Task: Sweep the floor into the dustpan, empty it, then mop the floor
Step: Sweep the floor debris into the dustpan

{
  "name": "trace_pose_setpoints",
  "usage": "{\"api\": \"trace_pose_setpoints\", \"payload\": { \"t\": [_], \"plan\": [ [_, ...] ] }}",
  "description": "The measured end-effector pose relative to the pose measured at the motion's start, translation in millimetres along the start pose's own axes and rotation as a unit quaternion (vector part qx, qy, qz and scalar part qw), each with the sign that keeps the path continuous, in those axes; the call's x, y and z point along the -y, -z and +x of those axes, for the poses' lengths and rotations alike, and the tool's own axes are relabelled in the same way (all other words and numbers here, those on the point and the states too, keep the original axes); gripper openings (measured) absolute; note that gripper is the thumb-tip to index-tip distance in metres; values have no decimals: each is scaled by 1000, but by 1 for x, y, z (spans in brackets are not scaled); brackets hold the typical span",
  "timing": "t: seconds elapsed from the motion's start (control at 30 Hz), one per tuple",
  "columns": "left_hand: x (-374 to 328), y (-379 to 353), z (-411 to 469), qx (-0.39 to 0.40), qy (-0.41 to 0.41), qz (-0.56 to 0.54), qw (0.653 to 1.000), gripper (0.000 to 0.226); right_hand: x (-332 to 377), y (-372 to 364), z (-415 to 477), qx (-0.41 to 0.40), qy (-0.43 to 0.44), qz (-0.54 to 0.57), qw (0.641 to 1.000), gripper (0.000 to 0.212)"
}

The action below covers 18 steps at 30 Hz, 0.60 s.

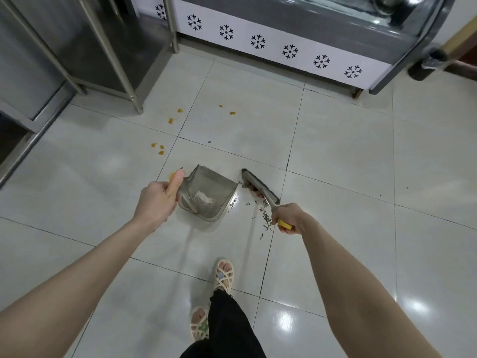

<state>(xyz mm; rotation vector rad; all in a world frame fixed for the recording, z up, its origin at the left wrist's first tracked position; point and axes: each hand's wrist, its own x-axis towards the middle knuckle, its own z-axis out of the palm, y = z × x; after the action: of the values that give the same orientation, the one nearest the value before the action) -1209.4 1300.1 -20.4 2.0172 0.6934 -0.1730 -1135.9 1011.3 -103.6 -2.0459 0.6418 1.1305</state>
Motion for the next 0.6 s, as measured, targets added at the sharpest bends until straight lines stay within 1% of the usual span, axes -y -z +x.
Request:
{"api": "trace_pose_setpoints", "payload": {
  "t": [0.23, 0.43, 0.6],
  "plan": [
    [37, 14, -45, -6, -2, -5, 1000, 68, -47, -45, -44, 17, -15, -14, 1000, 25],
    [60, 26, -73, 4, 3, -16, 1000, 68, -62, -56, -84, -51, 22, 126, 991, 8],
    [71, 28, -91, 2, 13, -23, 1000, 69, -78, -54, -110, -84, -1, 186, 979, 9]
  ]
}}
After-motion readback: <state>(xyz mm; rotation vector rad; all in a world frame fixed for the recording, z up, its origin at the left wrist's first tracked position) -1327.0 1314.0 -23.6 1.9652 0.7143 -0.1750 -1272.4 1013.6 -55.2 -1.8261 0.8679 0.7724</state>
